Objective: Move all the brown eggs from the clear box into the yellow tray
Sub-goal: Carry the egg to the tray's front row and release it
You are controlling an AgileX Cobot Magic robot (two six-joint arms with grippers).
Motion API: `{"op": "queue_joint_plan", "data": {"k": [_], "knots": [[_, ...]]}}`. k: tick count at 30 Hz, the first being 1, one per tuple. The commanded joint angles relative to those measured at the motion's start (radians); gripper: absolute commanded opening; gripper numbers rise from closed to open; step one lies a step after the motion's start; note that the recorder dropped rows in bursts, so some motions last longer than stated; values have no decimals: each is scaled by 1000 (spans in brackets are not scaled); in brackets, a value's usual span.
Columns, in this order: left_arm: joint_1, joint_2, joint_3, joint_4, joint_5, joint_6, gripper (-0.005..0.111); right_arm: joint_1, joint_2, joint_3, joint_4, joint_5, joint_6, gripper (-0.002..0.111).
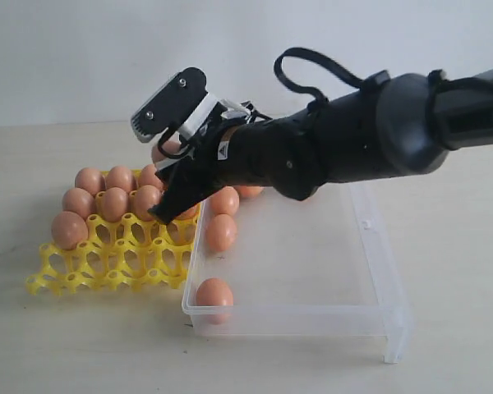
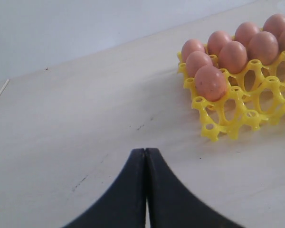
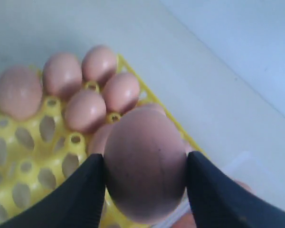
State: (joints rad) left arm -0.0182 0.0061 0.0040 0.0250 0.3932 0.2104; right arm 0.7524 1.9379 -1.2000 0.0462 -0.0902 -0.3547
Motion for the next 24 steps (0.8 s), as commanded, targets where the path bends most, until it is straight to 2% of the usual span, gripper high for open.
{"op": "queue_joint_plan", "data": {"k": [1, 6, 10, 18, 24], "knots": [[-2, -6, -4, 0, -5, -6, 0, 40, 69, 6, -114, -230, 287, 0], [-2, -6, -4, 0, -5, -6, 0, 49, 151, -9, -341, -412, 611, 0], [-2, -6, -4, 0, -5, -6, 0, 49, 223, -91, -510, -421, 789, 0], [-2, -6, -4, 0, -5, -6, 0, 49, 334, -224, -524, -413, 853, 0], [-2, -6, -4, 0, -5, -6, 0, 49, 362, -237, -524, -358, 853, 0]]}}
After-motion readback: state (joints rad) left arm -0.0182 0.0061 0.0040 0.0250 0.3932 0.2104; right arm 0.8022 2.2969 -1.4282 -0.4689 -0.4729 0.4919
